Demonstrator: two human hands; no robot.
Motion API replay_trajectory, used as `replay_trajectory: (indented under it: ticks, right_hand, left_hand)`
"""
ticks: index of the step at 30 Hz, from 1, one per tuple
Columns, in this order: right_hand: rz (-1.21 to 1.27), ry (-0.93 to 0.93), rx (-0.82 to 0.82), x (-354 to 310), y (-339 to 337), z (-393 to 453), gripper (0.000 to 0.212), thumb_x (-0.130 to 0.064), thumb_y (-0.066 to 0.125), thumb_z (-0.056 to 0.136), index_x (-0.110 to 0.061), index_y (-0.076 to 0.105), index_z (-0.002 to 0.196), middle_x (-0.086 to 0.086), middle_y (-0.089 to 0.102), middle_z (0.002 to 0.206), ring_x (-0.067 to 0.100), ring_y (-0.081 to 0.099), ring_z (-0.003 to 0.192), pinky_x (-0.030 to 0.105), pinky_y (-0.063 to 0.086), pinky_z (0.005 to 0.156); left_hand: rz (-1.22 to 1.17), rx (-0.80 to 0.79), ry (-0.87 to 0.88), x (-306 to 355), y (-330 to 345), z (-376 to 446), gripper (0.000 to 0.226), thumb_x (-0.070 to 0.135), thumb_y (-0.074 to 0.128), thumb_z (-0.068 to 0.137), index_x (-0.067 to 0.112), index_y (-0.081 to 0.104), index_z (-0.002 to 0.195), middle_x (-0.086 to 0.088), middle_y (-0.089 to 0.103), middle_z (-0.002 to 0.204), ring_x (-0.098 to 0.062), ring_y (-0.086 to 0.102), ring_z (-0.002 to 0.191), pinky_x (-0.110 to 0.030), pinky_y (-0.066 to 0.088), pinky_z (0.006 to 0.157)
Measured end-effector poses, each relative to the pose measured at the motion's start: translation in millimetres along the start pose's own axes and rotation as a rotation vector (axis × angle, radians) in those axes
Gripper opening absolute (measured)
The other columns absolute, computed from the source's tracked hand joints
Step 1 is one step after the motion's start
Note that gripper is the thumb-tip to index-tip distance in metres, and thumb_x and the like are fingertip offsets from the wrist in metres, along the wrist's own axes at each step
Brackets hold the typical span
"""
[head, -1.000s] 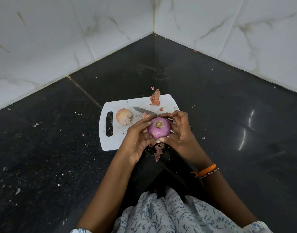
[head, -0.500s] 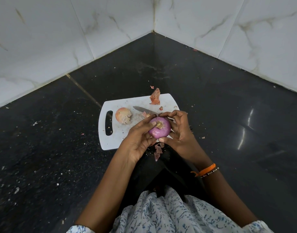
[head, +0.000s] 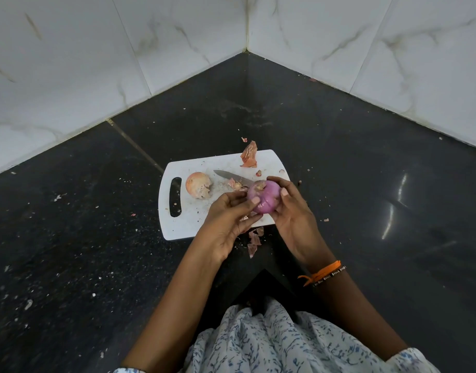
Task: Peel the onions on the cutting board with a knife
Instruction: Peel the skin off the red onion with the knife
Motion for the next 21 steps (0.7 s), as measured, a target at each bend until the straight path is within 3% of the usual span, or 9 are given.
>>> replay_trajectory:
  ticks: [3, 6, 10, 15, 19, 21]
  right_hand:
    - [-0.084, -0.017, -0.006, 2, 5, 1, 0.028, -0.016, 0.036, 0.099, -0.003, 0.054, 0.115, 0.013, 0.062, 0.112, 0.026, 0.058, 0.108, 0.033, 0.05, 0.092]
    - [-0.11, -0.017, -0.006, 5, 7, 1, 0.03, -0.016, 0.032, 0.101, -0.004, 0.057, 0.113, 0.01, 0.065, 0.107, 0.024, 0.061, 0.104, 0.034, 0.052, 0.09]
    - [-0.083, -0.017, -0.021, 7, 7, 2, 0.034, -0.022, 0.033, 0.097, -0.005, 0.057, 0.113, 0.005, 0.069, 0.103, 0.017, 0.064, 0.1, 0.026, 0.053, 0.084]
    - [-0.126, -0.027, 0.008, 9, 2, 4, 0.037, -0.026, 0.035, 0.094, -0.003, 0.057, 0.114, 0.009, 0.066, 0.106, 0.019, 0.063, 0.103, 0.027, 0.053, 0.084]
    - [-0.218, -0.018, 0.044, 10, -4, 6, 0.036, -0.016, 0.027, 0.103, 0.004, 0.054, 0.118, -0.008, 0.072, 0.096, 0.006, 0.066, 0.097, 0.019, 0.053, 0.078]
    - [-0.21, -0.029, 0.041, 9, -5, 5, 0.037, -0.015, 0.024, 0.103, -0.005, 0.058, 0.112, -0.008, 0.073, 0.097, 0.007, 0.066, 0.097, 0.019, 0.052, 0.081]
  left_hand:
    - [0.143, 0.03, -0.001, -4, 5, -2, 0.066, 0.021, 0.078, 0.053, 0.009, 0.054, 0.114, -0.012, 0.061, 0.112, -0.021, 0.069, 0.093, -0.029, 0.059, 0.075]
    - [0.19, 0.065, 0.003, -4, 6, -4, 0.07, 0.027, 0.079, 0.052, 0.006, 0.055, 0.115, -0.012, 0.061, 0.114, -0.019, 0.069, 0.091, -0.027, 0.058, 0.071]
    - [0.184, 0.104, 0.014, -4, 5, -5, 0.052, 0.025, 0.078, 0.058, 0.005, 0.058, 0.102, -0.013, 0.065, 0.104, -0.018, 0.071, 0.081, -0.03, 0.059, 0.07]
    - [0.248, 0.162, 0.056, -6, 5, -3, 0.033, 0.019, 0.073, 0.078, 0.002, 0.06, 0.103, -0.017, 0.064, 0.108, -0.024, 0.07, 0.088, -0.031, 0.06, 0.068]
    - [0.277, 0.179, 0.039, -8, 6, -1, 0.015, 0.021, 0.061, 0.09, 0.008, 0.064, 0.097, -0.01, 0.066, 0.101, -0.018, 0.07, 0.085, -0.03, 0.06, 0.068]
    - [0.242, 0.172, 0.014, -7, 6, -1, 0.015, 0.024, 0.056, 0.093, 0.012, 0.064, 0.094, -0.006, 0.067, 0.095, -0.015, 0.07, 0.08, -0.031, 0.06, 0.069]
Point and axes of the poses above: each hand's wrist, its own z-axis towards the middle knuckle, its own y-axis out of the palm, x = y × z, the point moved 3 cm from there along z, towards the middle knuckle
